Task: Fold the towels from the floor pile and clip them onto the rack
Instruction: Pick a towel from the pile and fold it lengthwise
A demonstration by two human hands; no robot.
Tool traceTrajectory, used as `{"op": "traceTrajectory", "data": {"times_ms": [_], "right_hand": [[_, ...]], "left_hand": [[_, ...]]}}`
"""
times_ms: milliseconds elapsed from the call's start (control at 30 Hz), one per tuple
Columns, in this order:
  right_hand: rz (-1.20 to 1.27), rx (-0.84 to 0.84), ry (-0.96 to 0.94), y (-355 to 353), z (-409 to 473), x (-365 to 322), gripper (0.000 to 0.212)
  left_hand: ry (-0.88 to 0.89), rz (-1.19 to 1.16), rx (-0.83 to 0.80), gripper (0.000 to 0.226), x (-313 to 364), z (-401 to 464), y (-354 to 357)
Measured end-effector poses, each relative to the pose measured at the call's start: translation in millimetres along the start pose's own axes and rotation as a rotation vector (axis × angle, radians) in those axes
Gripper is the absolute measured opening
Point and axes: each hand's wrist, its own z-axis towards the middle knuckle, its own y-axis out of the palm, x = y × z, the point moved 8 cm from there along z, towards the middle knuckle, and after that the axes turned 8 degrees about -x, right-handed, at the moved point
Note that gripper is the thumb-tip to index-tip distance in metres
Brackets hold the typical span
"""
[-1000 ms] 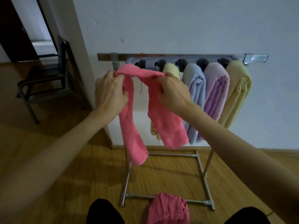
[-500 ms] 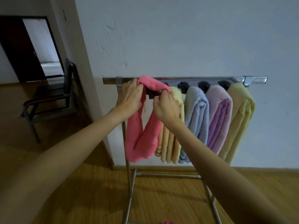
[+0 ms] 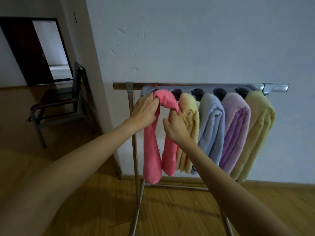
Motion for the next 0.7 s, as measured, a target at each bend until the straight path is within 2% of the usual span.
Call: {"op": "traceTrajectory", "data": {"times_ms": [100, 267, 367, 500, 700], "right_hand": [[-0.007, -0.014, 0.022, 7, 0, 9, 0.02], [-0.023, -0.008, 0.012, 12, -2, 21, 0.007], [-0.016, -0.069, 0.011, 16, -4, 33, 0.009], [0.008, -0.158, -0.028, 17, -9, 43, 0.004], [-0.029, -0.185, -0.121, 24, -13, 56, 0.021]], "left_hand": [[0.028, 0.008, 0.016, 0.043, 4, 4, -5], [0.091, 0.061, -0.045, 0.036, 10, 14, 2], [0.104, 0.063, -0.076, 0.038, 14, 4, 12], [0.134, 0.082, -0.02, 0.036, 15, -12, 24], [0.148, 0.02, 0.021, 0.039, 6, -33, 51]]}}
